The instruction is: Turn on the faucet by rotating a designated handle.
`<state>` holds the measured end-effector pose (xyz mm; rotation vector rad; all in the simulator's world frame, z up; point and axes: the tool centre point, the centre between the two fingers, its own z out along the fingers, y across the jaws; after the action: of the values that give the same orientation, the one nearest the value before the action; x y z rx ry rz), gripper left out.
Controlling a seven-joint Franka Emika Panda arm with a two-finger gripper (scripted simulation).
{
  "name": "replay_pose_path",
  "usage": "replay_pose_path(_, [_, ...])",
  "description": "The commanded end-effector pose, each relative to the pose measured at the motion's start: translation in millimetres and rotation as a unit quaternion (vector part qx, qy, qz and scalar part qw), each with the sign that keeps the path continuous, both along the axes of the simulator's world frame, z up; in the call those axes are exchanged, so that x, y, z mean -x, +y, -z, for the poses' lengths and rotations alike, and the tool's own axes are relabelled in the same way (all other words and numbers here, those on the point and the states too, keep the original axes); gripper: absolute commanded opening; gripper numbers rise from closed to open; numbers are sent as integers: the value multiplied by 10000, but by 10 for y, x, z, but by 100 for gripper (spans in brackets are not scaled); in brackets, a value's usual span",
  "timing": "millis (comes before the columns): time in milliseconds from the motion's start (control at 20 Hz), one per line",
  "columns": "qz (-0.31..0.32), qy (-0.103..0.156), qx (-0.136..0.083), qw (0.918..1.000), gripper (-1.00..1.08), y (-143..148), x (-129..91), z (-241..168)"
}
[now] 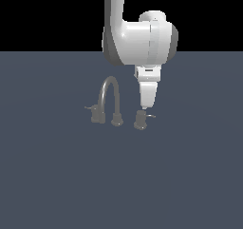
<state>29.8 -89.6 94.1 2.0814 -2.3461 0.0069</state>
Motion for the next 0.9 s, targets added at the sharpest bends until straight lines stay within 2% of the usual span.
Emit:
replay_pose_path(0, [270,-5,-5,9996,-100,-100,-43,120])
replay_pose_path(350, [705,-7,-26,9975,-100,-268,-94,316])
replay_pose_path(850, [700,-7,-33,9975,-100,-264,-94,310])
